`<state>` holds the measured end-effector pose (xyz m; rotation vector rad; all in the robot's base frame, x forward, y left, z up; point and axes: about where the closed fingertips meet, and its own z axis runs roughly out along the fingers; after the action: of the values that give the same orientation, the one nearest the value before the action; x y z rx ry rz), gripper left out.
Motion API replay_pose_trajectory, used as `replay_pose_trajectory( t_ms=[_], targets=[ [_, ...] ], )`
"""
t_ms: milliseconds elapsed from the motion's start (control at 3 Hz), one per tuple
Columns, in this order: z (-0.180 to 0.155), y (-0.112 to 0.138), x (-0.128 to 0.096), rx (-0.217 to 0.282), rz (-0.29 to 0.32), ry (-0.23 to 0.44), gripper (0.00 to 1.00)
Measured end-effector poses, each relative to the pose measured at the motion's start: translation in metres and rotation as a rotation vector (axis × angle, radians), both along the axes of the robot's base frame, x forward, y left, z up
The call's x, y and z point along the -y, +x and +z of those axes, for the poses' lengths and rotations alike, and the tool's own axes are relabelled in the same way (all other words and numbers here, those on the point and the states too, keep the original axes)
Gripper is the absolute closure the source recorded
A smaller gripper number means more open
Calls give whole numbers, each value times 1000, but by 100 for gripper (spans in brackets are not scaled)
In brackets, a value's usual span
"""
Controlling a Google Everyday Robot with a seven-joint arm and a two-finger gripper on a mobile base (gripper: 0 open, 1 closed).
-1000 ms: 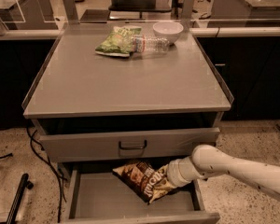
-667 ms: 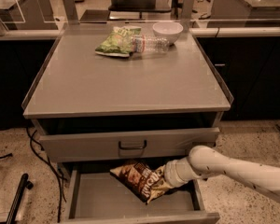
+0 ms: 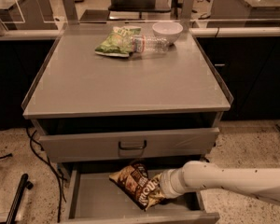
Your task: Place brown chip bag into middle drawer
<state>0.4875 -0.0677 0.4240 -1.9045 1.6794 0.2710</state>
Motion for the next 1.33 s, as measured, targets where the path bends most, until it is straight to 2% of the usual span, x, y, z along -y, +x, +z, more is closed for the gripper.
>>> replay_pose_trajectory(
  t_ms=[333,667,1000,1333],
  targets=[
    [-3,-5,-5,24,-41,12,100],
    [-3,-5,-5,24,-41,12,100],
    [-3,-5,-5,24,-41,12,81],
    [-3,-5,-5,24,-41,12,58]
  ],
)
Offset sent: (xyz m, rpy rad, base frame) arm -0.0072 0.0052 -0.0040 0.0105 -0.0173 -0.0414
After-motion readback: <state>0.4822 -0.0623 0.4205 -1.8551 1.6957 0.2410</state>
